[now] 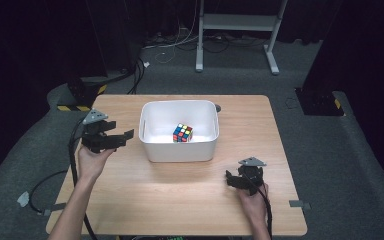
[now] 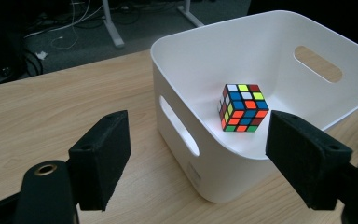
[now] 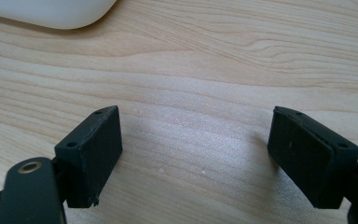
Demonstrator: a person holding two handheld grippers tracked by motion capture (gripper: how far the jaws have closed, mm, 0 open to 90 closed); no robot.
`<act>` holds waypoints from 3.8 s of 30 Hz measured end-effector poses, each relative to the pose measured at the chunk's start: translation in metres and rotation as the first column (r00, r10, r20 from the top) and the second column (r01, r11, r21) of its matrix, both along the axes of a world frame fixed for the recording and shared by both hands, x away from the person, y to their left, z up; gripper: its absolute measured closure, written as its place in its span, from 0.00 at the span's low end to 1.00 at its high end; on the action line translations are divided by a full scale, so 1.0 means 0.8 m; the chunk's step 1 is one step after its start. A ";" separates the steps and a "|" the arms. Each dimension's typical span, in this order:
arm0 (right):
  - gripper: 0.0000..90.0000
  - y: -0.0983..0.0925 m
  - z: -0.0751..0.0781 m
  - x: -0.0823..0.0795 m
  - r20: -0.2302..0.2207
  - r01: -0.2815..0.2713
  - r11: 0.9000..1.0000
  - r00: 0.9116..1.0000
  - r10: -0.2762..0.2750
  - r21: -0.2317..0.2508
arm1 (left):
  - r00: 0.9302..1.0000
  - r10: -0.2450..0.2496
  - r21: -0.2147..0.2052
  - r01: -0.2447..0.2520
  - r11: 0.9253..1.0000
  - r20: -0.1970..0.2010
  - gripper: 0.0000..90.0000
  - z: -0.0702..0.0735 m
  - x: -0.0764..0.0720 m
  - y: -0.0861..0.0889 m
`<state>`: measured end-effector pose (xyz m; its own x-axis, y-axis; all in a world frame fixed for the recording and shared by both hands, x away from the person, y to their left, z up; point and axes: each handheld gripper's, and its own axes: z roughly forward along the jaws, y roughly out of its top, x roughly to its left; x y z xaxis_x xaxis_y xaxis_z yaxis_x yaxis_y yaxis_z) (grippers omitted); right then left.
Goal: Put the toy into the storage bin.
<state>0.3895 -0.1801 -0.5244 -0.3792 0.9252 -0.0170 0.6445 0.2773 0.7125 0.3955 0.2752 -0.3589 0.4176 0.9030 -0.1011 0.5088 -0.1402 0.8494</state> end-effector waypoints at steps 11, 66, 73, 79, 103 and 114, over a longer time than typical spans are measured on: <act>0.19 0.000 0.000 0.000 0.000 0.000 1.000 1.000 0.000 0.000 | 1.000 -0.005 0.008 0.005 1.000 -0.014 0.25 -0.005 -0.015 0.014; 0.19 0.000 0.000 0.000 0.000 0.000 1.000 1.000 0.000 0.000 | 0.998 0.043 0.000 -0.043 0.999 -0.046 0.24 -0.051 -0.061 0.035; 0.19 0.000 0.000 0.000 0.001 -0.001 1.000 1.000 0.001 0.000 | 0.997 0.054 -0.002 -0.054 0.999 -0.051 0.24 -0.058 -0.064 0.038; 0.19 0.000 0.000 0.000 0.000 0.000 1.000 1.000 0.000 0.000 | 0.997 0.056 0.000 -0.056 0.998 -0.052 0.24 -0.062 -0.066 0.038; 0.19 0.000 0.000 0.000 0.000 -0.001 1.000 1.000 0.001 0.000 | 0.995 0.077 0.007 -0.077 0.997 -0.058 0.24 -0.079 -0.076 0.042; 0.19 0.000 0.000 0.000 0.000 0.000 1.000 1.000 0.000 0.000 | 0.993 0.092 0.013 -0.091 0.996 -0.073 0.24 -0.090 -0.079 0.044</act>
